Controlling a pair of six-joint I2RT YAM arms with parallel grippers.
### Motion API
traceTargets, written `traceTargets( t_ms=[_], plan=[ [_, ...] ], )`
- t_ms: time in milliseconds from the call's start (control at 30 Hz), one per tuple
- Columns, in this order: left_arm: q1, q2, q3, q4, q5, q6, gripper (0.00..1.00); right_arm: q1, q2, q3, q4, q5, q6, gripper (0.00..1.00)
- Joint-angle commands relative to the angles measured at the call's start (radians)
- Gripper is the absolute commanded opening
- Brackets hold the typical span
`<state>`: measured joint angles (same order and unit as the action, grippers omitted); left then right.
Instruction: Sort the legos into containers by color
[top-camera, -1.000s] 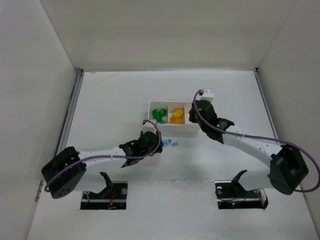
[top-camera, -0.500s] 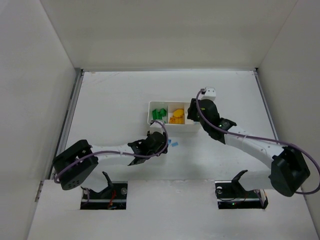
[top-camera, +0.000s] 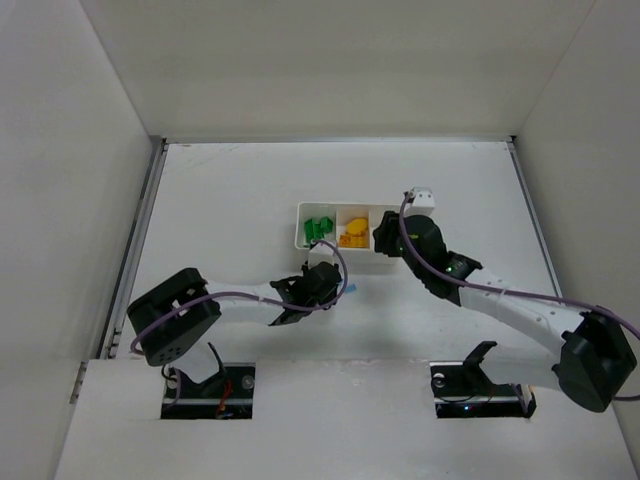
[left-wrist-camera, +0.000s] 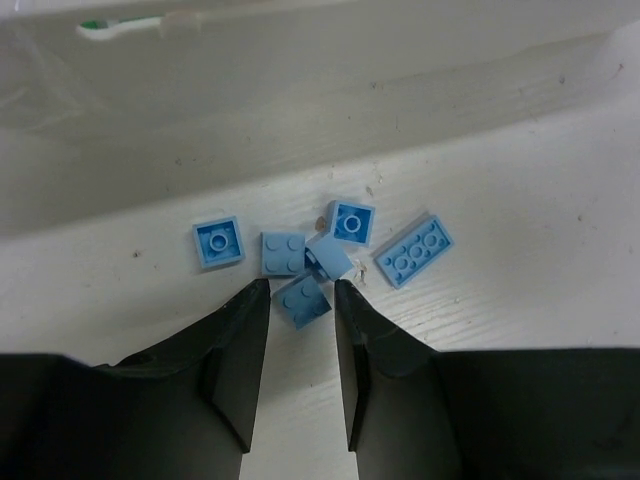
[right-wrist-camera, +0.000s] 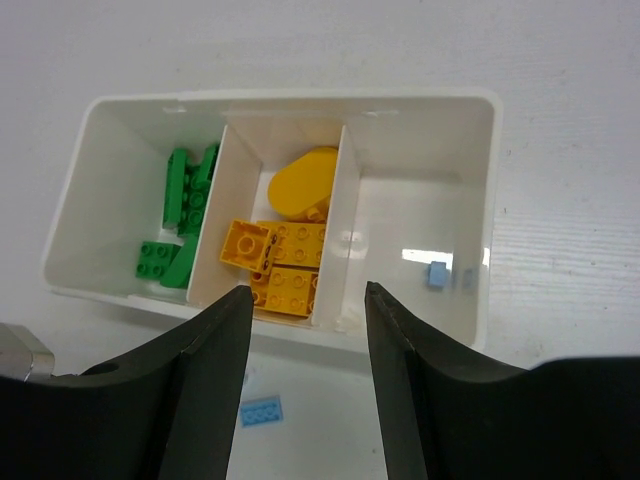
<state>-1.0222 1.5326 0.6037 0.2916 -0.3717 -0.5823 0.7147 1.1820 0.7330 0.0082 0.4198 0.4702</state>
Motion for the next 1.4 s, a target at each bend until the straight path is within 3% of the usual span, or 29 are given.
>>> traceTargets(
  t_ms=[0,200,500,667,767,933,1000,1367],
  plan=[
    [-0.012,0.026,0.036,0.0,-0.039,0.018,0.27,0.007,-0.03,-0.014,0.059,-0.012,0.019,0.55],
    [-0.02,0.018,0.031,-0.034,-0.058,0.024,0.15,0.057,-0.045,-0.044,0.061,-0.022,0.025,0.55],
    [-0.025,-0.141,-0.004,-0.124,-0.052,0.024,0.13,0.154,-0.013,-0.081,0.062,-0.042,0.06,0.5],
    [-0.017,-0.261,0.037,-0.157,-0.046,0.029,0.13,0.159,-0.07,-0.132,0.082,0.0,0.093,0.49],
    [0.02,-0.272,0.102,-0.126,-0.009,0.047,0.13,0.151,-0.125,-0.176,0.072,0.028,0.123,0.44],
    [0.081,-0.163,0.258,-0.01,0.106,0.071,0.13,0.113,-0.232,-0.26,0.029,0.05,0.2,0.22],
    [0.093,-0.102,0.326,0.012,0.14,0.078,0.14,0.095,-0.28,-0.285,-0.002,0.06,0.234,0.18],
    [0.126,0.308,0.703,-0.002,0.244,0.093,0.18,0.071,-0.418,-0.331,-0.056,0.053,0.251,0.21]
  ],
)
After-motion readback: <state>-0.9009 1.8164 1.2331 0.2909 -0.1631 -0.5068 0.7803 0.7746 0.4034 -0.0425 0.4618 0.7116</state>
